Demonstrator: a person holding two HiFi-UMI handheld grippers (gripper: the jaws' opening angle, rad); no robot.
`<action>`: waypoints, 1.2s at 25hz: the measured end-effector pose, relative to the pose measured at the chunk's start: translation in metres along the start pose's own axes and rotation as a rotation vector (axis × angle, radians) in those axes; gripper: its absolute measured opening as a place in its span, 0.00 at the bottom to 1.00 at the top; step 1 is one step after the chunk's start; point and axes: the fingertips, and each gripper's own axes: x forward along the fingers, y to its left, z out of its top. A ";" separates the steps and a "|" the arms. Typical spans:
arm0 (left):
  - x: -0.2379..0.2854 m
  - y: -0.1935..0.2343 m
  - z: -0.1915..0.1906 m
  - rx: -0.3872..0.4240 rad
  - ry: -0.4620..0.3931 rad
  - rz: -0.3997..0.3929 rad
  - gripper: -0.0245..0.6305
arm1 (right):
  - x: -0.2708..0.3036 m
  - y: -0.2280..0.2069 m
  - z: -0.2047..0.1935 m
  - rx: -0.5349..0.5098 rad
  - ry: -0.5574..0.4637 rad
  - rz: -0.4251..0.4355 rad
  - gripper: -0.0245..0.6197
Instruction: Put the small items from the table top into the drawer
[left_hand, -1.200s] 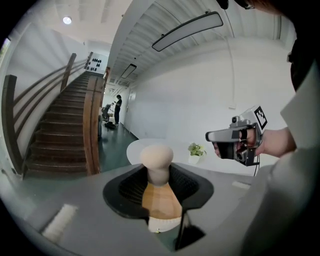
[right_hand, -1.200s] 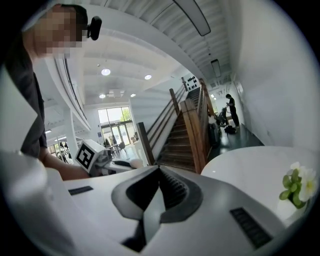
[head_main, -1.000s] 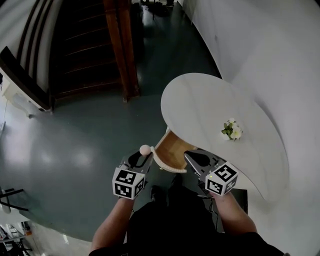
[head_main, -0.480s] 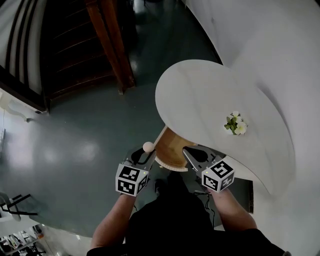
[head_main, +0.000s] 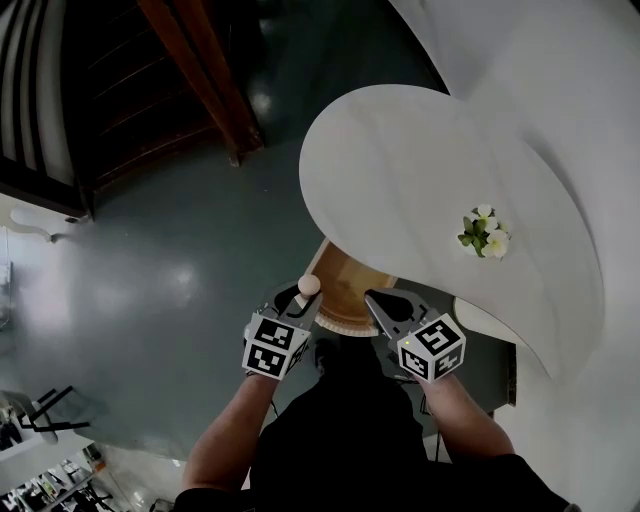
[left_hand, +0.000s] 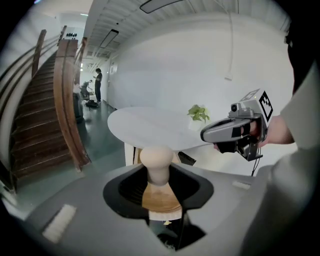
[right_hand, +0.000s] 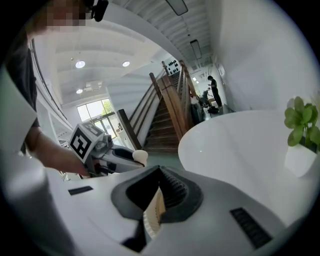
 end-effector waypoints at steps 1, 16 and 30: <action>0.006 -0.001 -0.005 0.017 0.018 -0.008 0.25 | 0.002 -0.001 -0.004 -0.011 0.010 -0.002 0.05; 0.080 -0.020 -0.057 0.286 0.319 -0.191 0.25 | 0.010 -0.029 -0.043 0.044 0.080 -0.020 0.05; 0.117 -0.012 -0.096 0.750 0.572 -0.284 0.25 | 0.019 -0.046 -0.053 0.081 0.090 -0.029 0.05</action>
